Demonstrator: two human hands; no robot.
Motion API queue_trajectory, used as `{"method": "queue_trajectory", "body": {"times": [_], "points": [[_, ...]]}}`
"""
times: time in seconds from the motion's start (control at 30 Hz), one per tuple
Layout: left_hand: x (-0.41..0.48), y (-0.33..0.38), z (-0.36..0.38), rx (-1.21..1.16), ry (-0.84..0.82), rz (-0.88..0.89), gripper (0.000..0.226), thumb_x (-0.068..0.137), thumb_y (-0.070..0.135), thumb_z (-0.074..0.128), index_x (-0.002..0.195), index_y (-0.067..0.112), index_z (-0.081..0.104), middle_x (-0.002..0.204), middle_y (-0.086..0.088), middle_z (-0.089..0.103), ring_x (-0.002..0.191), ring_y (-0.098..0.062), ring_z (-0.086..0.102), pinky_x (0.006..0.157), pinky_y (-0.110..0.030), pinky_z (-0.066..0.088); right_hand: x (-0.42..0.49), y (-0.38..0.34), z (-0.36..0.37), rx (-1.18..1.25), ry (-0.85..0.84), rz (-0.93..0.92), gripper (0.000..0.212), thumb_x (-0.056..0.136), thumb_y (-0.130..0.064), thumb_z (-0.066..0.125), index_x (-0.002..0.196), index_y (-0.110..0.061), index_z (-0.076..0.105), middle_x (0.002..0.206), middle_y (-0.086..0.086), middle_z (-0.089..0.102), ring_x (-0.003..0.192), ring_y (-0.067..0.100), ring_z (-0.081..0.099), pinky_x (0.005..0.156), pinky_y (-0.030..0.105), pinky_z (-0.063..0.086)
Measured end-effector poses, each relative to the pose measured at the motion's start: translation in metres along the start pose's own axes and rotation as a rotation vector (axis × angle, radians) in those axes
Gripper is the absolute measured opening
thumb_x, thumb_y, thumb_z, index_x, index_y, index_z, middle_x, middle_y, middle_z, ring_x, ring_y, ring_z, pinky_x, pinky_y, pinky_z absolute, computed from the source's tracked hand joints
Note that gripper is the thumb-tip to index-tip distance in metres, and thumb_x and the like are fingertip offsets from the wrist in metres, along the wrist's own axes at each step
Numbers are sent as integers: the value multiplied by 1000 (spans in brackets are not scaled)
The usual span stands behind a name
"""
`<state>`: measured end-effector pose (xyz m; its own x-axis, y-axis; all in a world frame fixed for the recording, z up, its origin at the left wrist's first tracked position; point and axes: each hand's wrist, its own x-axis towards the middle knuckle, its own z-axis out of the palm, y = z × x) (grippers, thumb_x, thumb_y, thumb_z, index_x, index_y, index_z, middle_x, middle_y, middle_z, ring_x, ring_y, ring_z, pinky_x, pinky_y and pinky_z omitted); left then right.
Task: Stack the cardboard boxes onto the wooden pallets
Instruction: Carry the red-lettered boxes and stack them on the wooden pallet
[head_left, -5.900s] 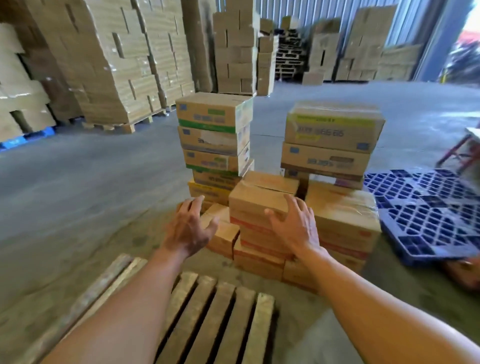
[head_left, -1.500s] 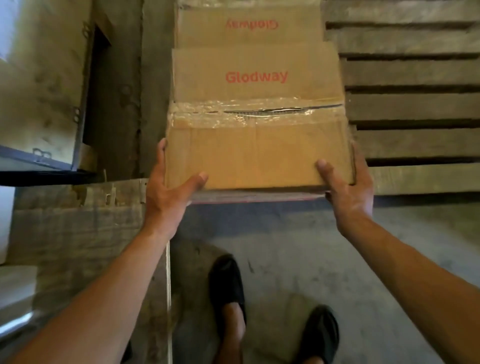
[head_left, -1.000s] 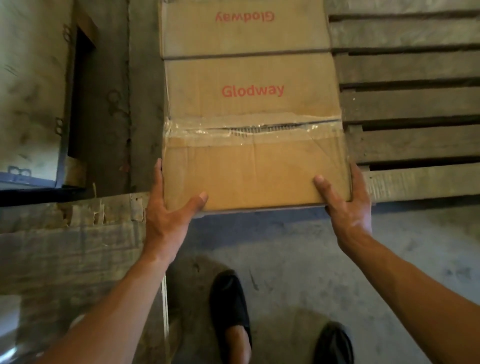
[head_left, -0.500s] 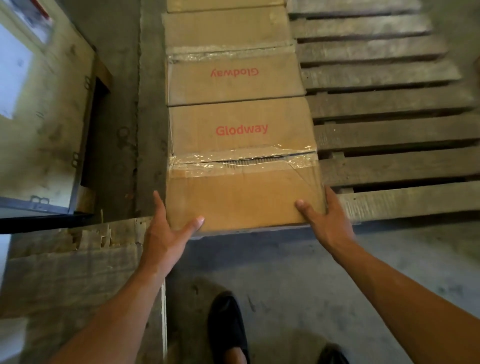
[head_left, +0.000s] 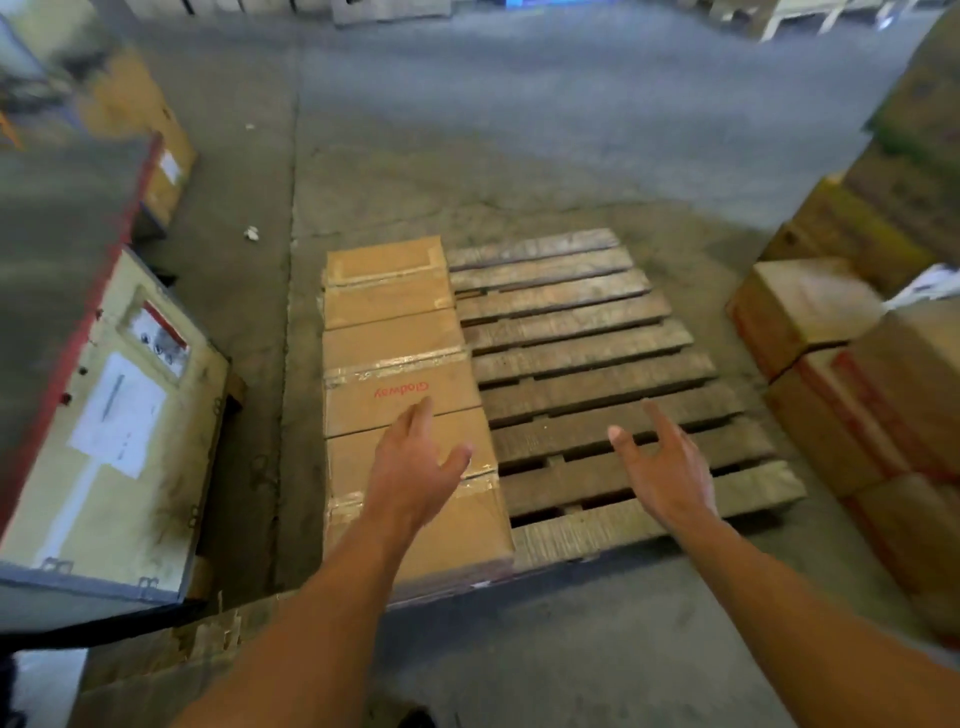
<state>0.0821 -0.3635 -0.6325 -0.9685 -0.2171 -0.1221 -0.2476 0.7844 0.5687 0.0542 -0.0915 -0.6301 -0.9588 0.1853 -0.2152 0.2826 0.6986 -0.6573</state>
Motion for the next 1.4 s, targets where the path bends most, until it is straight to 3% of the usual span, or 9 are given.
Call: {"method": "queue_trajectory", "body": {"times": [0.23, 0.5, 0.6, 0.93, 1.2, 1.4], "points": [[-12, 255, -39, -34, 46, 283, 72, 96, 55, 55, 155, 19, 33, 154, -12, 41, 139, -32, 40, 110, -44, 38, -20, 32, -242, 98, 285, 44, 65, 99, -61, 47, 156, -33, 33, 159, 5, 38, 145, 29, 36, 116, 48, 33], [-32, 486, 40, -107, -83, 601, 70, 96, 49, 59, 153, 12, 39, 148, -19, 47, 133, -35, 47, 106, -45, 41, -23, 132, -406, 172, 591, 263, 62, 99, -58, 48, 155, -35, 34, 160, 5, 38, 145, 30, 36, 115, 47, 32], [-27, 542, 84, -91, -184, 705, 67, 97, 46, 61, 150, 10, 41, 149, -18, 47, 133, -34, 47, 104, -40, 40, -19, 172, -435, 234, 655, 365, 64, 99, -58, 50, 156, -33, 33, 160, 4, 38, 145, 30, 35, 116, 46, 31], [24, 679, 253, -26, -529, 945, 71, 93, 50, 64, 149, 12, 43, 148, -12, 51, 134, -32, 50, 105, -43, 43, 7, 298, -484, 360, 876, 805, 79, 94, -66, 50, 160, -33, 21, 163, 9, 30, 149, 31, 29, 118, 46, 26], [35, 736, 377, 8, -758, 940, 80, 91, 55, 66, 153, 15, 36, 153, -8, 44, 137, -27, 46, 109, -43, 43, 40, 387, -492, 434, 930, 1030, 85, 91, -67, 55, 160, -28, 22, 164, 7, 30, 150, 29, 29, 119, 46, 28], [58, 777, 459, -1, -775, 847, 74, 85, 53, 74, 145, 19, 44, 144, -5, 52, 133, -27, 49, 110, -47, 42, 90, 468, -507, 544, 926, 1107, 92, 87, -69, 59, 160, -27, 21, 163, 9, 31, 149, 32, 31, 119, 49, 28]]}}
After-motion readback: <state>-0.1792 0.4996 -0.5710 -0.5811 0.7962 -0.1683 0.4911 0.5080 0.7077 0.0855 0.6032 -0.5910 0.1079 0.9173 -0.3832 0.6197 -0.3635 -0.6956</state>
